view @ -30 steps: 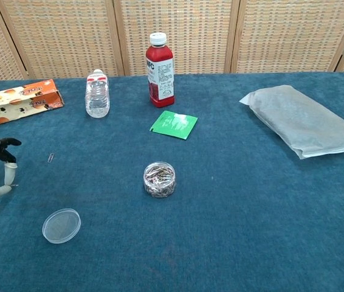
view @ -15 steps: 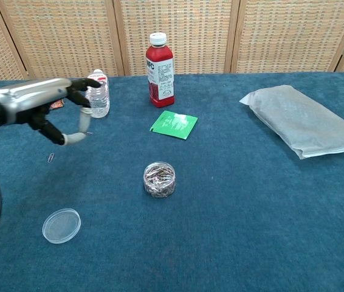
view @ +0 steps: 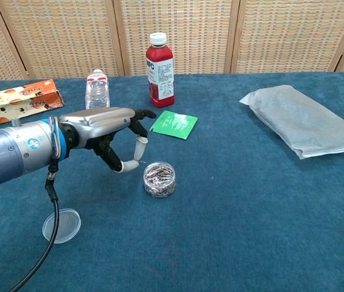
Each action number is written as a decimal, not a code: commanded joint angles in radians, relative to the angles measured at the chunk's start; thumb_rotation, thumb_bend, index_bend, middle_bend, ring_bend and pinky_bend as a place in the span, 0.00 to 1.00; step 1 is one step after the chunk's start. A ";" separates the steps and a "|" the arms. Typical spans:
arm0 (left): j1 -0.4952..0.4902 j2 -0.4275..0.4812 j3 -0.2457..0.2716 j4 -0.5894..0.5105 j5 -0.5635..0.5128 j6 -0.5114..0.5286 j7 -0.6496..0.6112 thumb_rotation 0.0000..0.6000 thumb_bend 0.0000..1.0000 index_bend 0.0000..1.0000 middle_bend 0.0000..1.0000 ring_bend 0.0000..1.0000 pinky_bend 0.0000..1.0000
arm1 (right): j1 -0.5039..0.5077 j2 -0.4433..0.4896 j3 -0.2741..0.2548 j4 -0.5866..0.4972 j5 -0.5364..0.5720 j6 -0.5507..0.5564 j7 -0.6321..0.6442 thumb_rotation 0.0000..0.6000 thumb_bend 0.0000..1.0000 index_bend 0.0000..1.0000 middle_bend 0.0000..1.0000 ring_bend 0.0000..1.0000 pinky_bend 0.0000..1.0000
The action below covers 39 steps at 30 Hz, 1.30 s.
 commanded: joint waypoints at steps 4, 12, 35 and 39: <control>-0.014 -0.023 0.001 0.019 -0.008 -0.005 -0.014 1.00 0.44 0.59 0.00 0.00 0.00 | 0.002 0.005 0.002 0.004 0.008 -0.008 0.016 1.00 0.00 0.08 0.00 0.00 0.00; -0.015 -0.011 0.006 0.005 -0.001 -0.007 -0.052 1.00 0.15 0.18 0.00 0.00 0.00 | 0.003 0.008 0.001 0.002 0.004 -0.009 0.020 1.00 0.00 0.08 0.00 0.00 0.00; 0.334 0.433 0.134 -0.251 0.256 0.508 -0.071 1.00 0.04 0.00 0.00 0.00 0.00 | -0.014 0.008 -0.024 -0.007 -0.054 0.026 0.009 1.00 0.00 0.08 0.00 0.00 0.00; 0.455 0.492 0.186 -0.255 0.294 0.628 -0.156 1.00 0.03 0.00 0.00 0.00 0.00 | -0.016 0.012 -0.030 -0.013 -0.067 0.029 0.016 1.00 0.00 0.08 0.00 0.00 0.00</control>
